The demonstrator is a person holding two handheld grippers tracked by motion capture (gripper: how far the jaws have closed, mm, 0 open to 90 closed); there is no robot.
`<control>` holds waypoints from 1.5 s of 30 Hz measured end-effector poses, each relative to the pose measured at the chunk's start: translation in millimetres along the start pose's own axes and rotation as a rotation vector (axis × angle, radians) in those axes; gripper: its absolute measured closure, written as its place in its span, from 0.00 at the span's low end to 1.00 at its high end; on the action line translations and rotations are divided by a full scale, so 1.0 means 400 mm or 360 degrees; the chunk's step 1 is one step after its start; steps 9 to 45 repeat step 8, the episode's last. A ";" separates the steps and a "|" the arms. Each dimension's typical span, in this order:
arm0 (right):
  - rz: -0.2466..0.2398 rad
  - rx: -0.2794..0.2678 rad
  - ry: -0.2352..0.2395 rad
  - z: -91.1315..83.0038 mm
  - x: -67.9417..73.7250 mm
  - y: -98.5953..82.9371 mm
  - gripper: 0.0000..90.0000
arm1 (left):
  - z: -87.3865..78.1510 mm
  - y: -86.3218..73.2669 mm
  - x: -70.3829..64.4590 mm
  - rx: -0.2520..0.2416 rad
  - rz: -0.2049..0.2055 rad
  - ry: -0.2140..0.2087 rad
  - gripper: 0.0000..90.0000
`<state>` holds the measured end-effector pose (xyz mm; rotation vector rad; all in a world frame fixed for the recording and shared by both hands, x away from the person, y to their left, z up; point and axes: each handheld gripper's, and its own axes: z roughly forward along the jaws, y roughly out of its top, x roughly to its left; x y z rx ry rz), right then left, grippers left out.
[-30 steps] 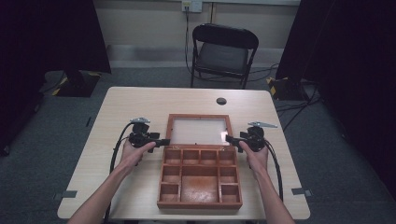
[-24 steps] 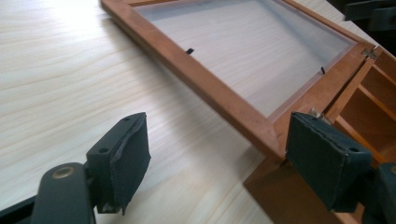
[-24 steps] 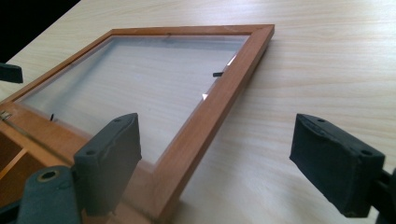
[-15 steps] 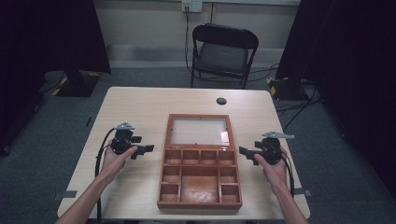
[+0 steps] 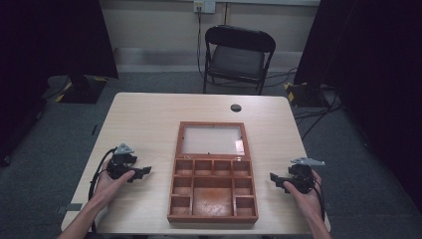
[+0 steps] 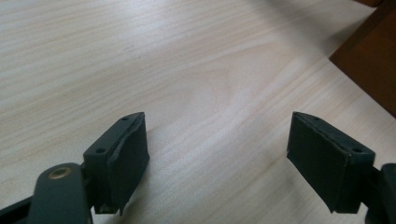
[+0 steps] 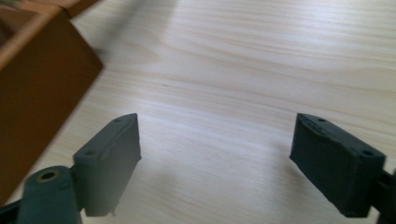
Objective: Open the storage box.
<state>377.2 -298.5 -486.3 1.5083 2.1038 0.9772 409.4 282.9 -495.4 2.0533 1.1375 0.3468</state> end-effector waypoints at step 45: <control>-0.0059 -0.0034 -0.0171 0.023 0.009 -0.026 0.14 | 0.016 -0.010 -0.022 -0.0023 0.0128 0.0157 0.16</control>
